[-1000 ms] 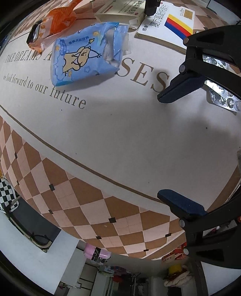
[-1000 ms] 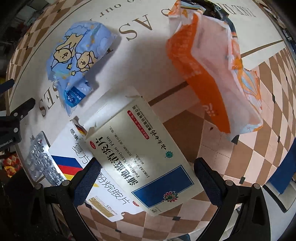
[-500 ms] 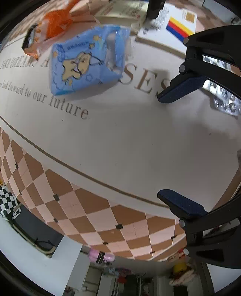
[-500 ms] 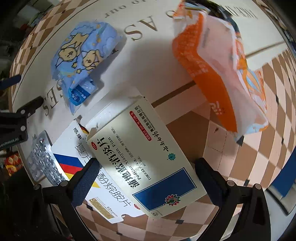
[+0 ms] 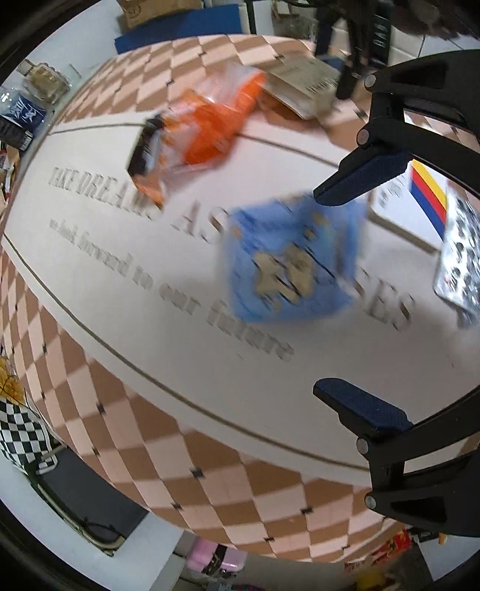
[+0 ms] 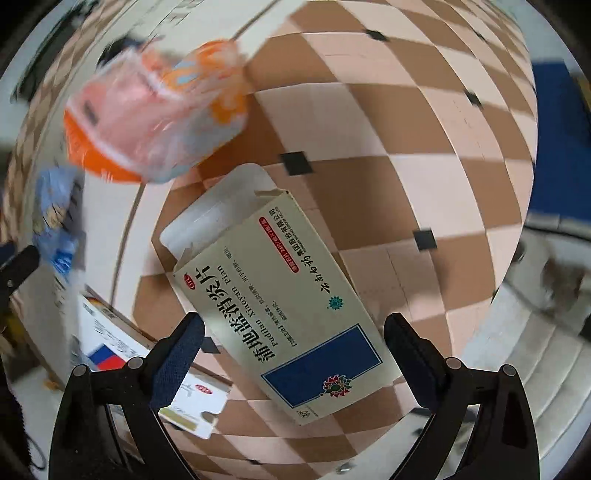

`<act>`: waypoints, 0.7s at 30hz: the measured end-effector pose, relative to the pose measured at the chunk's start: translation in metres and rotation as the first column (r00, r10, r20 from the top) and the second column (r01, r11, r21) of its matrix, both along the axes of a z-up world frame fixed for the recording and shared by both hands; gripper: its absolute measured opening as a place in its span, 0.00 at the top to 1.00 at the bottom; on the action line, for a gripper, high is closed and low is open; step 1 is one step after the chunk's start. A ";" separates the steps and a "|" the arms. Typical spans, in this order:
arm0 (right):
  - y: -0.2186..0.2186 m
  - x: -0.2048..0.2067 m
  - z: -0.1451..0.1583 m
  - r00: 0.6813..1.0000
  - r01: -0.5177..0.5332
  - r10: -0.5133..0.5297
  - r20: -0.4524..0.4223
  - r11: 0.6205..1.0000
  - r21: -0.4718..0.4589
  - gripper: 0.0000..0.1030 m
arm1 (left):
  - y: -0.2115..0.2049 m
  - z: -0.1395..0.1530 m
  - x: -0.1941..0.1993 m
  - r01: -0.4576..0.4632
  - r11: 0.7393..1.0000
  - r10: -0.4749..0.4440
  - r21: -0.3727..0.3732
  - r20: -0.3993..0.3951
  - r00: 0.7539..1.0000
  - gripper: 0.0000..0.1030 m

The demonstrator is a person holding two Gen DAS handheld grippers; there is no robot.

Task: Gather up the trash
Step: 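Grasp the blue wet-wipe pack with the left tool while the right tool grasps the cream medicine box, then carry the pack and box over the trash bin and open both tools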

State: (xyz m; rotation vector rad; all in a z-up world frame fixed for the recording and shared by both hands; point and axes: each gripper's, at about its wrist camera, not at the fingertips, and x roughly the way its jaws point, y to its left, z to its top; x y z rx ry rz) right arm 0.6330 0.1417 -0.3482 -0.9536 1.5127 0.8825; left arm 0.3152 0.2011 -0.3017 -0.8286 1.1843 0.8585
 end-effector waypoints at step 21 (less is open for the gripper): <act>-0.013 -0.022 -0.012 0.999 0.025 -0.025 0.029 1.000 0.008 0.15 | 0.021 -0.025 0.034 0.062 0.998 -0.061 0.010 -0.038 0.997 0.44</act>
